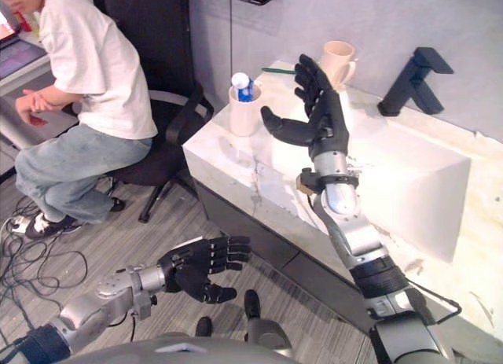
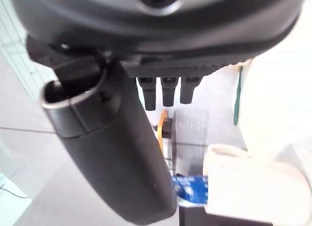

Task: Organize the bathroom.

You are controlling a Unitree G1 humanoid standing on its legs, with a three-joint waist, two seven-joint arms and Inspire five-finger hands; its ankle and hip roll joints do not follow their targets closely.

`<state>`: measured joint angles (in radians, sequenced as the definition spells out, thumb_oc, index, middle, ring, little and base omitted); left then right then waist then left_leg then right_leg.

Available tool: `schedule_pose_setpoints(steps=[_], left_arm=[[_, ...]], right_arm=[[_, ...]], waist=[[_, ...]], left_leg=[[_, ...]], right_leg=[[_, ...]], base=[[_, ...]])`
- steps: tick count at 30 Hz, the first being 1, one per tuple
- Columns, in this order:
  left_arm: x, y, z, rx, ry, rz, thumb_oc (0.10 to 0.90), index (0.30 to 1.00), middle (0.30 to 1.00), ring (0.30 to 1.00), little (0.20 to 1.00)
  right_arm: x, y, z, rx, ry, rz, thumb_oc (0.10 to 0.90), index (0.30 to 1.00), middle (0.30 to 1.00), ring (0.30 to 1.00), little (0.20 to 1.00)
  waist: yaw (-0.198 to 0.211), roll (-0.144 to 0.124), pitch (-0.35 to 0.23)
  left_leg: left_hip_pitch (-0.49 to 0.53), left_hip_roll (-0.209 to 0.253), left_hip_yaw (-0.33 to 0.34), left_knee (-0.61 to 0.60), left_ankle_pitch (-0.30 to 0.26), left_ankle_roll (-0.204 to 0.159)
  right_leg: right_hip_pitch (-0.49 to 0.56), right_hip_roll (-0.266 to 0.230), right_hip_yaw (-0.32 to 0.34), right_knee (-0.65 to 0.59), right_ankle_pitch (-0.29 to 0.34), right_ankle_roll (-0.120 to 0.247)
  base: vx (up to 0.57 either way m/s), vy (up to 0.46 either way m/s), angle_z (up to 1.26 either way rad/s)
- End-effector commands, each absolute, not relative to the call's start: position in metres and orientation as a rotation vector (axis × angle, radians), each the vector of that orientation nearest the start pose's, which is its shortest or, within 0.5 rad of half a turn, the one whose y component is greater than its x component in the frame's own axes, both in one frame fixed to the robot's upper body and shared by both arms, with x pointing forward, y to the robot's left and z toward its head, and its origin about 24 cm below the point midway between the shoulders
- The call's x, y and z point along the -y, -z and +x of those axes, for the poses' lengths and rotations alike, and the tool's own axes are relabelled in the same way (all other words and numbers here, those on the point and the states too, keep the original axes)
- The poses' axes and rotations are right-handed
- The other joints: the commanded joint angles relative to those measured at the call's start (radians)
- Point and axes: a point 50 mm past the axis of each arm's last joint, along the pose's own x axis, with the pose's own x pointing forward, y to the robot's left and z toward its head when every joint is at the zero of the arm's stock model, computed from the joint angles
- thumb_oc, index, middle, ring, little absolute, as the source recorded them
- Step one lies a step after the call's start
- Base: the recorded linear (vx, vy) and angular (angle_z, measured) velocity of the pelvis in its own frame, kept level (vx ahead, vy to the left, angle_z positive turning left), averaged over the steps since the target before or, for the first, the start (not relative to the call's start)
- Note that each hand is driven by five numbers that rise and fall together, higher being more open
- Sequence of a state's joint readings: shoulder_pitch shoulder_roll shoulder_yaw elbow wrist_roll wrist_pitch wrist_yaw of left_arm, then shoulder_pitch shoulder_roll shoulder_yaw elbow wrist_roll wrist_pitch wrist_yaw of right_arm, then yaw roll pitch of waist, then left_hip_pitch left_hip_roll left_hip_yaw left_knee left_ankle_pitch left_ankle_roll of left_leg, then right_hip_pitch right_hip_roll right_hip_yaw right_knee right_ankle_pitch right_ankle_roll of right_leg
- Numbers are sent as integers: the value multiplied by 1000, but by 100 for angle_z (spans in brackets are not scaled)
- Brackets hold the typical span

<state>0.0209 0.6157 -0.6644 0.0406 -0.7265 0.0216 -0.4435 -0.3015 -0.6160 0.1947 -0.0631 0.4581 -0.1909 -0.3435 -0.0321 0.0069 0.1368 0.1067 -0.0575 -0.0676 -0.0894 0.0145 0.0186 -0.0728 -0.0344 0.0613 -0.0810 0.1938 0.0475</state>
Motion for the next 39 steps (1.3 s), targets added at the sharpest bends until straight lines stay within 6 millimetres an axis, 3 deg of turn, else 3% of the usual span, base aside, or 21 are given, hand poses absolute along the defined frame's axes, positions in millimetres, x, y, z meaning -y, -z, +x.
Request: schedule_pose_setpoints(steps=[1,6,7,11,13,16,20,21,22,23,24,25,29,31,32,33,34,36,37,38,39], left_arm=[[-117,-7,203,-291,970,-194,800,900,900,900,900],[-126,11,206,-364,965,-143,800,900,900,900,900],[-128,17,204,-405,998,-119,800,900,900,900,900],[-133,31,201,-485,1000,-83,800,900,900,900,900],[-136,44,199,-539,988,-56,800,900,900,900,900],[-145,57,195,-597,956,-48,800,900,900,900,900],[-161,74,190,-672,861,-32,800,900,900,900,900],[-162,75,191,-677,821,-42,800,900,900,900,900],[-162,76,192,-677,813,-44,800,900,900,900,900],[-164,80,191,-692,776,-51,800,900,900,900,900],[-164,82,190,-696,775,-51,800,900,900,900,900],[-167,87,188,-707,740,-51,800,900,900,900,900],[-168,93,191,-698,647,-49,800,900,900,900,900],[-170,98,192,-694,547,-37,800,900,900,900,900],[-171,98,192,-696,542,-35,800,900,900,900,900],[-176,104,186,-705,479,-30,800,900,900,900,900],[-177,104,186,-704,471,-31,800,900,900,900,900],[-187,112,181,-742,366,-18,800,900,900,900,900],[-188,113,180,-746,363,-10,800,900,900,900,900],[-187,120,174,-783,362,7,800,900,900,900,900],[-187,124,169,-806,358,23,800,900,900,900,900]], right_arm=[[240,-233,269,850,258,8,800,900,900,900,900],[286,-230,252,882,485,22,800,900,900,900,900],[307,-226,245,871,603,48,800,900,900,900,900],[350,-218,227,865,811,81,800,900,900,900,900],[377,-212,214,854,985,97,800,900,900,900,900],[395,-205,203,821,1109,60,800,900,900,900,900],[416,-173,189,649,1269,39,800,900,900,900,900],[420,-155,187,558,1310,4,800,900,900,900,900],[420,-152,187,545,1316,-3,800,900,900,900,900],[423,-132,180,459,1364,-31,800,900,900,900,900],[424,-130,179,446,1373,-35,800,900,900,900,900],[429,-111,169,344,1404,-64,800,900,900,900,900],[427,-73,163,153,1388,-59,800,900,900,900,900],[408,-29,164,-60,1318,-42,800,900,900,900,900],[405,-23,163,-79,1311,-40,800,900,900,900,900],[387,10,158,-208,1252,-68,800,900,900,900,900],[385,11,158,-208,1252,-74,800,900,900,900,900],[356,57,146,-416,1134,-14,800,900,900,900,900],[351,62,145,-440,1118,-16,800,900,900,900,900],[325,85,143,-554,1023,-7,800,900,900,900,900],[316,92,143,-599,968,-15,800,900,900,900,900]], waist=[[-41,-21,-59],[-105,-25,-24],[-118,-30,-20],[-129,-27,-23],[-125,-23,-39],[-111,-30,-60],[-88,-57,-86],[-79,-64,-90],[-77,-65,-90],[-63,-69,-93],[-61,-69,-93],[-61,-70,-82],[-60,-62,-43],[-44,-56,-11],[-41,-55,-9],[-16,-58,1],[-14,-58,0],[2,-78,1],[2,-81,1],[2,-91,0],[3,-89,1]], left_leg=[[-44,4,92,2,-26,44],[-30,11,149,2,-46,42],[-35,20,180,2,-45,45],[-56,42,243,2,-31,57],[-78,52,278,2,-26,64],[-103,51,308,2,-15,63],[-175,46,362,2,14,61],[-197,49,385,2,27,52],[-199,50,390,2,29,49],[-228,61,409,2,52,21],[-232,63,407,2,58,15],[-254,65,388,2,90,-8],[-289,71,366,4,138,-49],[-302,62,318,15,161,-62],[-302,59,306,17,160,-61],[-301,45,228,52,137,-48],[-304,46,221,59,135,-46],[-287,55,176,204,62,-31],[-284,57,170,225,57,-29],[-258,66,136,308,24,-12],[-234,72,123,319,4,-5]], right_leg=[[12,-29,-24,-3,-24,64],[-59,-42,-23,57,32,90],[-70,-45,-43,101,31,92],[-61,-43,-97,215,-28,86],[-35,-42,-145,280,-100,80],[5,-41,-170,306,-136,86],[88,-10,-152,333,-176,95],[124,6,-151,285,-212,81],[133,9,-150,267,-218,77],[181,33,-159,171,-271,44],[185,36,-159,155,-270,39],[185,55,-128,96,-247,21],[177,79,-120,17,-195,-7],[171,77,-123,-6,-162,-17],[171,75,-123,-6,-160,-18],[166,62,-115,-6,-151,-25],[161,62,-115,-6,-148,-27],[150,27,-134,-3,-135,-34],[148,22,-135,-2,-134,-34],[141,2,-135,10,-130,-34],[139,-3,-131,18,-133,-34]], base=[[-133,134,-27],[-171,89,-36],[-203,5,-51],[-201,-1,-62],[-195,-20,-68],[-142,-52,-89],[-206,-94,-90],[-235,-116,-81],[-284,-194,-117],[-183,-152,-114],[-339,-247,-91],[-244,-152,-39],[-318,-117,2],[-323,-75,6],[-278,-41,14],[-150,-13,10],[-231,-21,-2],[-202,-13,-6],[-168,32,28],[-101,68,45],[-111,128,59]])
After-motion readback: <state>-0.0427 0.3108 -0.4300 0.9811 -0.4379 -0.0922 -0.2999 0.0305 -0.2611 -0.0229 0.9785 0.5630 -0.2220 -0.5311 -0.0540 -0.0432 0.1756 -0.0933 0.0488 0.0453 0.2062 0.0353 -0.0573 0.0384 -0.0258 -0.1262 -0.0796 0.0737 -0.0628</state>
